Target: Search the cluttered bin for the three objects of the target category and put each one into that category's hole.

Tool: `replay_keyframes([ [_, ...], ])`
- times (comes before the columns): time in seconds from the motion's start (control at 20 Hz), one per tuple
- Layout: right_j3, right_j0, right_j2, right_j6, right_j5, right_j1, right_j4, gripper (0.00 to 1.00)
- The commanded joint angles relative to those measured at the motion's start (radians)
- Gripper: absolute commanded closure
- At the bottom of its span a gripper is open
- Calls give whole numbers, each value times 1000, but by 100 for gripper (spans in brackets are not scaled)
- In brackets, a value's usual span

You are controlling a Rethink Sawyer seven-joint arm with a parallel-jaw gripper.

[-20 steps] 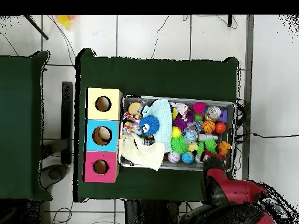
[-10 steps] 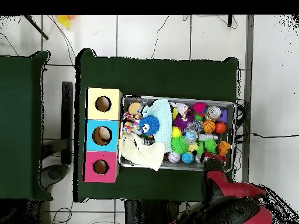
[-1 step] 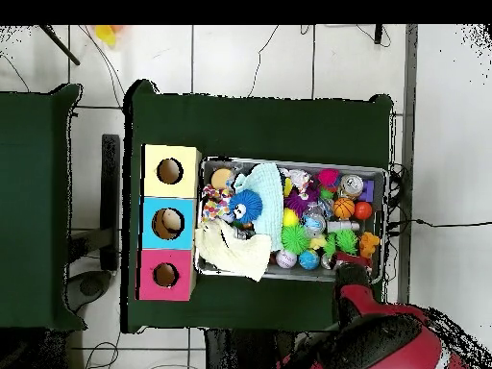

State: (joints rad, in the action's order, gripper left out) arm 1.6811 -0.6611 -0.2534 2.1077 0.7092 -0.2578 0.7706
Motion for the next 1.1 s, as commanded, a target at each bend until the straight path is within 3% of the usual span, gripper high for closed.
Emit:
replay_keyframes([
  [0.05, -143, -7, -35, -3, -117, 133, -98, 0],
  [0.3, -163, -2, -39, 20, -182, 145, -95, 0],
  [0.65, -170, 20, -67, 18, -149, 187, -160, 0],
  [0.9, -183, 19, -59, 33, -195, 186, -134, 0],
  [0.95, -188, 22, -62, 36, -205, 189, -131, 100],
  [1.1, -189, 29, -66, 34, -225, 190, -137, 100],
])
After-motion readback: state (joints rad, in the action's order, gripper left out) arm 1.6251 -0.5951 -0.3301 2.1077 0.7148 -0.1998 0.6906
